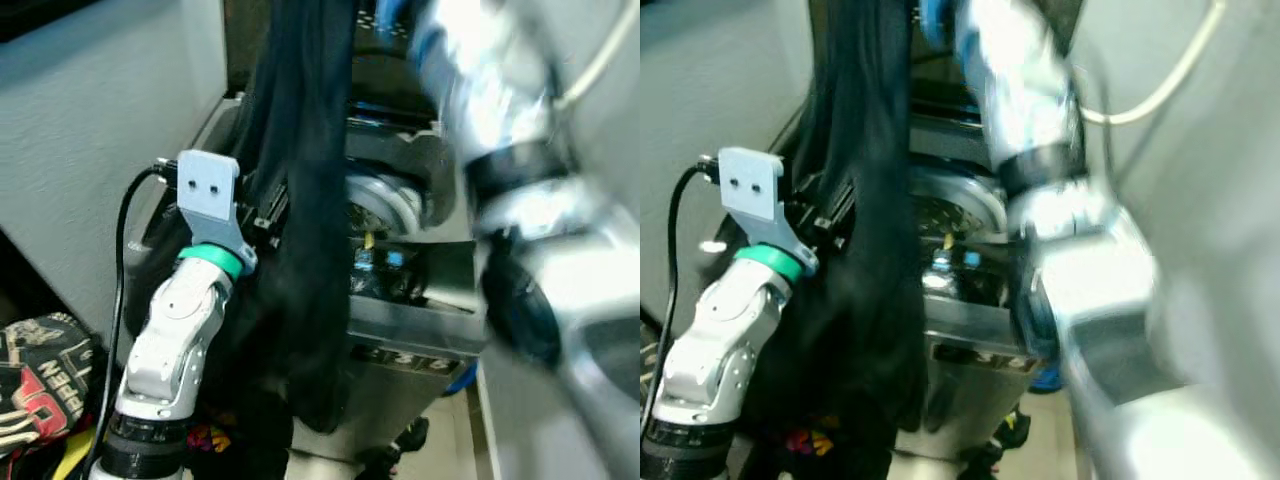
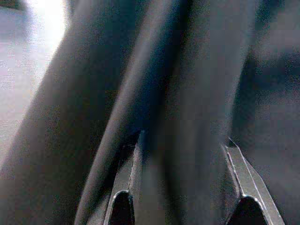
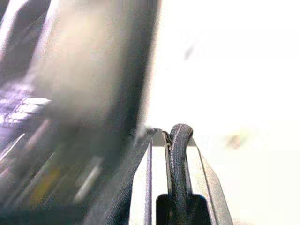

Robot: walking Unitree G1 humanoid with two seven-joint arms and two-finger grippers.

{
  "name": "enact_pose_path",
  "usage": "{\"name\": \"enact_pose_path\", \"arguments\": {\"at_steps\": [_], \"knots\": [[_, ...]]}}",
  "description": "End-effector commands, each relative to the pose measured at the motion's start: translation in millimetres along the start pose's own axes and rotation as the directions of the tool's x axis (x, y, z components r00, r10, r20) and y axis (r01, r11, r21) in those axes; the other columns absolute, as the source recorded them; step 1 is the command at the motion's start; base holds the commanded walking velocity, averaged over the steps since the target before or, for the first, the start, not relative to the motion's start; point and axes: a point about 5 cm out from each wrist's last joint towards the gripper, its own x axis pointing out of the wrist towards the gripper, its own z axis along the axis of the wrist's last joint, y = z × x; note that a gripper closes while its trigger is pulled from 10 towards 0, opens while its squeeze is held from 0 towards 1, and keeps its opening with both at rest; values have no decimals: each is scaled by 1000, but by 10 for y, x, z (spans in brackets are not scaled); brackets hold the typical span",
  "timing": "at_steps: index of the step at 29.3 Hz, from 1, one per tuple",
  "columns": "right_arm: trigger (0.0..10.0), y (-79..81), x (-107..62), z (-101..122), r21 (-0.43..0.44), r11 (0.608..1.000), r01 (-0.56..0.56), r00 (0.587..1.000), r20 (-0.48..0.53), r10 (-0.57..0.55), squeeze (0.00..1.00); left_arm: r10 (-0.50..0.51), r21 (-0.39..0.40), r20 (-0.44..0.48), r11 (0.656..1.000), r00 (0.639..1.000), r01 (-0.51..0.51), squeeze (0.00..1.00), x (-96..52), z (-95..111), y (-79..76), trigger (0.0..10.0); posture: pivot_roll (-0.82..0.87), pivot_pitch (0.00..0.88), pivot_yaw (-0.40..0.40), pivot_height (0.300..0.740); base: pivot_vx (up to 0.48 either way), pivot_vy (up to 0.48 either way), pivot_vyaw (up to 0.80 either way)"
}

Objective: Clothes washing

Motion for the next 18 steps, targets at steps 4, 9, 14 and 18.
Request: {"name": "enact_pose_path", "arguments": {"at_steps": [4, 9, 14, 18], "knots": [[10000, -388, 14, 339, -52, 982, 180, 977, 126, -172, 0, 38, 7, -50, 999, 998, -38, 0, -66, -91, 53, 10000, 57, 24, -25, 740, 0, 0, 0], [10000, -517, -134, 63, -133, 974, 184, 983, 10, -184, 0, 29, 12, -58, 1000, 998, -28, 0, -72, -100, 54, 10000, 67, 29, -11, 740, 0, 0, 0], [10000, -408, -632, -814, -16, 998, 67, 961, -267, -69, 0, 10, 16, -53, 1000, 999, -9, 0, -34, -74, 51, 10000, 72, 33, 0, 740, 0, 0, 0], [10000, -95, -1049, -1317, 137, 990, -38, 917, -388, 89, 0, 9, 12, -51, 1000, 999, -8, 0, -40, -72, 48, 10000, 70, 33, -6, 740, 0, 0, 0]]}}
